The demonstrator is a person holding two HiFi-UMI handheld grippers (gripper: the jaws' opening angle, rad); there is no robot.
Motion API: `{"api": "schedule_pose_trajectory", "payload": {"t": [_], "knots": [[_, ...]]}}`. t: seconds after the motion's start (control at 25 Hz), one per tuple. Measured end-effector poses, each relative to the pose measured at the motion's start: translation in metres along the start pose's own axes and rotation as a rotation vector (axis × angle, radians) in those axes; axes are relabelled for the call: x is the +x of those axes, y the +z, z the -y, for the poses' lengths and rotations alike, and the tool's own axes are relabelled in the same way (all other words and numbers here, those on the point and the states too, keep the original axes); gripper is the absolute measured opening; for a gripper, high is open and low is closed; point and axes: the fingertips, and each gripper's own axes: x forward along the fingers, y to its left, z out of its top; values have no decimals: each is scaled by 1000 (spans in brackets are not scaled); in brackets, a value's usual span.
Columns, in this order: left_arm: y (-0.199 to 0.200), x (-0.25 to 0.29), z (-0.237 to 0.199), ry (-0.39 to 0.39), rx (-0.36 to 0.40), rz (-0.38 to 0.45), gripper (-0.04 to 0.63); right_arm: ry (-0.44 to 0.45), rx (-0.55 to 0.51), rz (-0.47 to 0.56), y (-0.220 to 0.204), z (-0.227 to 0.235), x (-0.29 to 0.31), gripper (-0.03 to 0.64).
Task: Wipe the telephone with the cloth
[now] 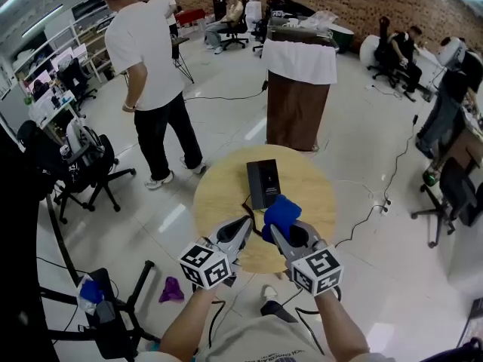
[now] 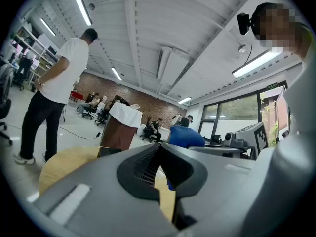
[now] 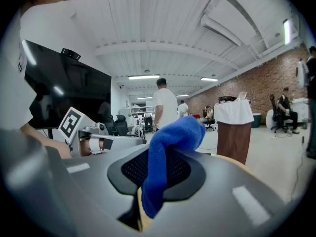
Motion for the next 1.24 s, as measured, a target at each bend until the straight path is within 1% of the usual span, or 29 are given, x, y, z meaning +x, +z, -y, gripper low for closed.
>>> {"api": "schedule_pose_trajectory", "payload": {"t": [0.2, 0.4, 0.52, 0.68, 0.96, 1.24], "knots": [[-3, -25, 25, 30, 60, -3, 0, -15, -24, 14, 0, -23, -18, 61], [-10, -42, 44, 42, 54, 11, 0, -26, -34, 26, -2, -40, -35, 60], [-14, -51, 54, 49, 68, 13, 0, -35, -50, 30, -4, -49, -43, 60], [-13, -54, 66, 52, 68, 21, 0, -63, -44, 43, -1, -48, -54, 60], [-16, -65, 74, 56, 68, 31, 0, -65, -34, 60, 2, -59, -65, 60], [-13, -73, 82, 40, 73, 38, 0, -65, -41, 47, -1, -74, -73, 60]]}}
